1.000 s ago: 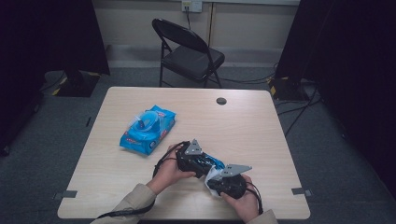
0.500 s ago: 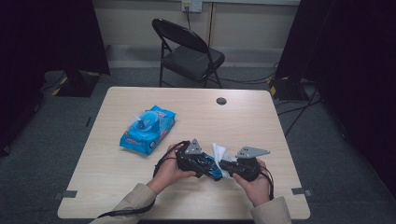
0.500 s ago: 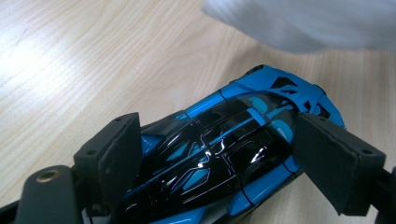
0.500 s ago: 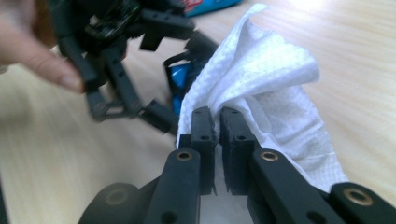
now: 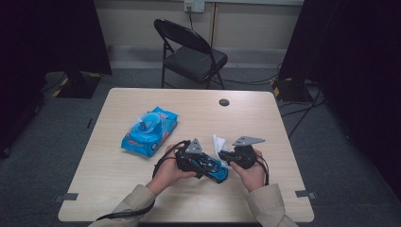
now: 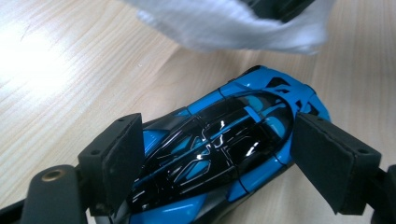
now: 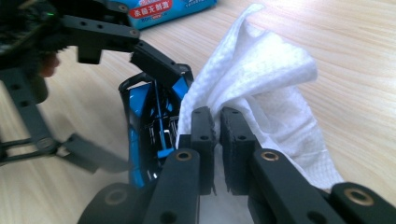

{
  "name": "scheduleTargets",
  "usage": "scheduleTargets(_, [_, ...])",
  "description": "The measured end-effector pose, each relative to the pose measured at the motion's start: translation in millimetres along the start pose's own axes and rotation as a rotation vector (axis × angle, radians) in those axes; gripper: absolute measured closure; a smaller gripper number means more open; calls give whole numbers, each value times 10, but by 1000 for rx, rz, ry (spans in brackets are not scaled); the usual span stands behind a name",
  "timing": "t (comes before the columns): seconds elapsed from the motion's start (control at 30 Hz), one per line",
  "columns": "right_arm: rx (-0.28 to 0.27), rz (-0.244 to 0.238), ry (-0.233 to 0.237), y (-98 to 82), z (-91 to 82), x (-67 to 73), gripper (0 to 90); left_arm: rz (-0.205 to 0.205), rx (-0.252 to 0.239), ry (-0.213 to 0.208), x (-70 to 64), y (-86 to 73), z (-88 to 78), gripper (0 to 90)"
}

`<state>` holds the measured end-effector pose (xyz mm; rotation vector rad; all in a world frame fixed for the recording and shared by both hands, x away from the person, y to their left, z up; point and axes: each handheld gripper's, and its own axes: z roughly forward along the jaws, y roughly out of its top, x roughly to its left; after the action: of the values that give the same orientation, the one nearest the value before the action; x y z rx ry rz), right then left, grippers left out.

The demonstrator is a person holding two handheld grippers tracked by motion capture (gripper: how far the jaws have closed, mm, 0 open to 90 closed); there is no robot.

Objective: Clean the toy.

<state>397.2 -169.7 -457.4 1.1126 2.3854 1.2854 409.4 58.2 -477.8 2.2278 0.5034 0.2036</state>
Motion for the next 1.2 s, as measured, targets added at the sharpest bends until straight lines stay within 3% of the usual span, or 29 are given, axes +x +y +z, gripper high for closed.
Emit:
scheduleTargets(0.17, [12, -17, -8, 59, 119, -7, 842, -17, 13, -1, 12, -38, -38, 175])
scheduleTargets(0.37, [40, -29, -8, 133, 333, -31, 838, -35, -4, -1, 14, -59, -32, 170])
scheduleTargets(0.6, [77, -57, 1, 237, 641, -35, 827, -33, -12, 8, 15, -77, 9, 155])
scheduleTargets(0.77, [99, -39, 9, 254, 805, -43, 831, -20, -13, 17, 17, -90, 32, 154])
scheduleTargets(1.07, [124, -31, 14, 262, 924, -34, 839, -8, -16, 34, 30, -107, 47, 163])
scheduleTargets(1.2, [125, -2, 26, 256, 943, -48, 841, -13, -27, 37, 33, -115, 51, 167])
